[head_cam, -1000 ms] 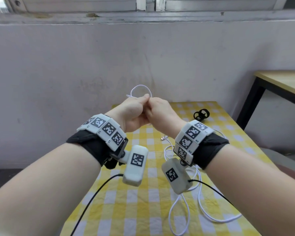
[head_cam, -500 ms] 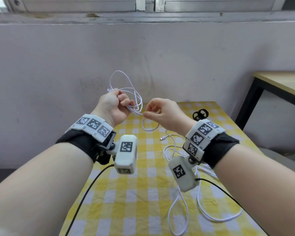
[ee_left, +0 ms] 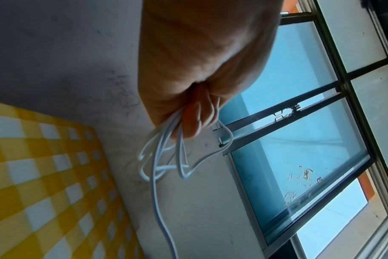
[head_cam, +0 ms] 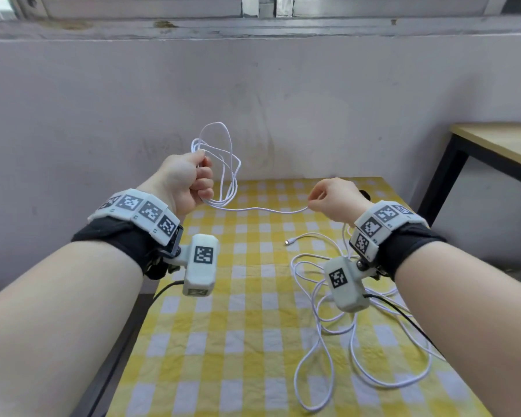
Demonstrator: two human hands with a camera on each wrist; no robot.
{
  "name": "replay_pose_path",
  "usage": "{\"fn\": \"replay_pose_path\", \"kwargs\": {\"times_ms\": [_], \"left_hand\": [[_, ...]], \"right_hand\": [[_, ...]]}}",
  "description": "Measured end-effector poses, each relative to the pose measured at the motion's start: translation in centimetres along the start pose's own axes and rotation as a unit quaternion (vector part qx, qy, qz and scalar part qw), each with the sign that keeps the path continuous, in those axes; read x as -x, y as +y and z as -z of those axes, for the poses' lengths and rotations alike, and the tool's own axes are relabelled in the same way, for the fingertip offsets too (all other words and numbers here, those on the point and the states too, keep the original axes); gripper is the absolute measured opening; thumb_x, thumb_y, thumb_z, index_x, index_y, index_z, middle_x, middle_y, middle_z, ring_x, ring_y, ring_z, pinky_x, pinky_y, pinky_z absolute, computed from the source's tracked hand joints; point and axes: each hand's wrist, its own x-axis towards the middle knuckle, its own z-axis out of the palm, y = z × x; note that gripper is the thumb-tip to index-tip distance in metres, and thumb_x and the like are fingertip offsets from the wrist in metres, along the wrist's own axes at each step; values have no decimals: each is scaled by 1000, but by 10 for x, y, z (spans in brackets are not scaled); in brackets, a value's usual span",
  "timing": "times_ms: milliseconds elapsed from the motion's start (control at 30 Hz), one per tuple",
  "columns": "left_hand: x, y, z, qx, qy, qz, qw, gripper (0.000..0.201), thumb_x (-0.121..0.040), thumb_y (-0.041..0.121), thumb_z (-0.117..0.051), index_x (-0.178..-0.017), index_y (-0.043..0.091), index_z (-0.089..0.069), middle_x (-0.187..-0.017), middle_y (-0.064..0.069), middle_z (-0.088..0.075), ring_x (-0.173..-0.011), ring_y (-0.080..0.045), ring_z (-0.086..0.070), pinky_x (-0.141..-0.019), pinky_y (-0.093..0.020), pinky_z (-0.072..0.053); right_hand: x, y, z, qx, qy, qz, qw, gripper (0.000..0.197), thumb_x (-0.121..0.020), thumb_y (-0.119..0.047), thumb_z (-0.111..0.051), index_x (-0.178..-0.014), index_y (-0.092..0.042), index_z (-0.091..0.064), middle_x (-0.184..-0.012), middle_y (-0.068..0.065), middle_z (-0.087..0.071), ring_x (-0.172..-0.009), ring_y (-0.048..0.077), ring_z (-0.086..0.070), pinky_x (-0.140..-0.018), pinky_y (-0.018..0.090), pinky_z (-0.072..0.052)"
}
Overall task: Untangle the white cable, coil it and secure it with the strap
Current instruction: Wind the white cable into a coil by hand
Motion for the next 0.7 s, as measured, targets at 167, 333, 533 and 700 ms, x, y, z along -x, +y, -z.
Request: {"fn": "replay_pose_path", "kwargs": {"times_ms": [167,333,533,700], "left_hand": [[6,-9,-13,-121,-57,25,991,35,-102,29,-32,-70,18,-41,-40,10,-26,-30,-6,-19,-37,-15,-21],[14,-15,-28,-245,-127,39,960,35,-102,29,-32,-70,18,-39,-41,10,-23,-32,-6,-18,-39,-17,-18],[23,-8,-28,-209,-226,80,948,35,-102,31,-29,-73,17,-43,-45,10,-21,-35,-5,-16,-39,-19,-18],[31,2,-22,-55,-315,82,944,34,-96,38,-31,-71,19,-44,-47,12,-14,-35,-6,-11,-37,-17,-24]], "right_hand": [[-10,-7,1,79,84,-62,991,23,-89,-19,-50,-101,-24,-68,-111,8,-67,-108,32,-57,-85,31,-44],[-10,-32,9,-168,78,7,983,54,-89,-56,-49,-127,-18,-55,-129,4,-58,-123,24,-50,-105,39,-39],[-4,-54,1,-306,-61,88,946,68,-76,-25,-77,-135,-21,-44,-113,1,-57,-106,13,-58,-97,33,-47],[0,-41,-7,-336,-108,91,931,21,-83,0,-64,-94,-17,-62,-73,2,-61,-70,15,-61,-74,32,-51]]}}
